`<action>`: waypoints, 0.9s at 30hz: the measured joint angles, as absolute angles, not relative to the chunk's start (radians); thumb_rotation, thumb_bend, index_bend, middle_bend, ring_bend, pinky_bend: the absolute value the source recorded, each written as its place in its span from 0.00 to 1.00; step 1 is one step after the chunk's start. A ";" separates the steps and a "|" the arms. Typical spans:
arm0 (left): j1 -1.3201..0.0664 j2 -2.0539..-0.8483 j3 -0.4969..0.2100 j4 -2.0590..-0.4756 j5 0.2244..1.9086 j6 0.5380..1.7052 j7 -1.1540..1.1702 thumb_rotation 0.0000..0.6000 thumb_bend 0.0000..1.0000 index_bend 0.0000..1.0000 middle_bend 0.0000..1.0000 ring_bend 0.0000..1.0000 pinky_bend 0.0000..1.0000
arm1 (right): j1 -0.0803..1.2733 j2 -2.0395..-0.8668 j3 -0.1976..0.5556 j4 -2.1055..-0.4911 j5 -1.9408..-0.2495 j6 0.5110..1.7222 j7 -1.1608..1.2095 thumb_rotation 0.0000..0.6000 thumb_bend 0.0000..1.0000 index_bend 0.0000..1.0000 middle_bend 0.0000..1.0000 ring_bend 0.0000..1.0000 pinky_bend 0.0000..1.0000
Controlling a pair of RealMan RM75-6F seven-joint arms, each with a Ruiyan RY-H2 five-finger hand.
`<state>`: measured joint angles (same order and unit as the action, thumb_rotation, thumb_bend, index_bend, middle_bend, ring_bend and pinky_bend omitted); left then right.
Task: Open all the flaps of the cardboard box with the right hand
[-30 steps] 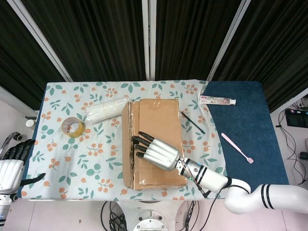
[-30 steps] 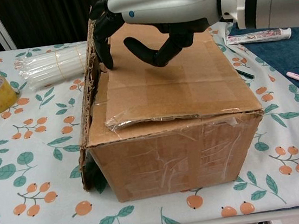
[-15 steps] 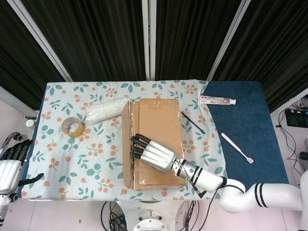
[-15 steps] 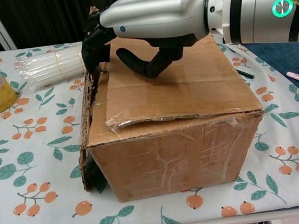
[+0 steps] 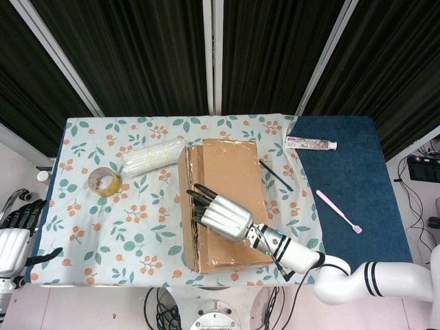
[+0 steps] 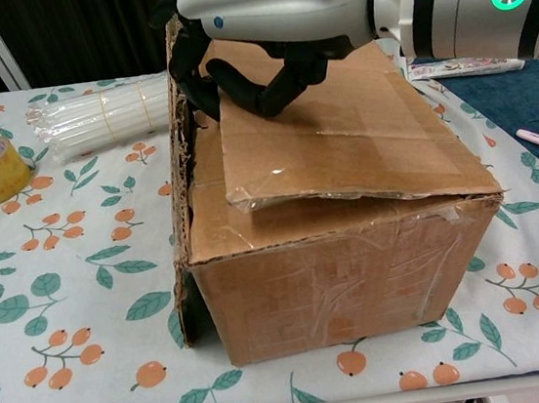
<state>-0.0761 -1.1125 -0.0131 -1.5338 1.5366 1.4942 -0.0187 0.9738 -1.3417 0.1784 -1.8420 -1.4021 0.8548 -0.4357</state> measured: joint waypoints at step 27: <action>-0.110 -1.078 -0.010 -1.664 1.562 1.459 0.113 0.81 0.00 0.06 0.09 0.10 0.17 | 0.772 -0.825 0.146 -2.157 -1.579 1.011 -0.289 1.00 0.68 0.53 0.39 0.00 0.00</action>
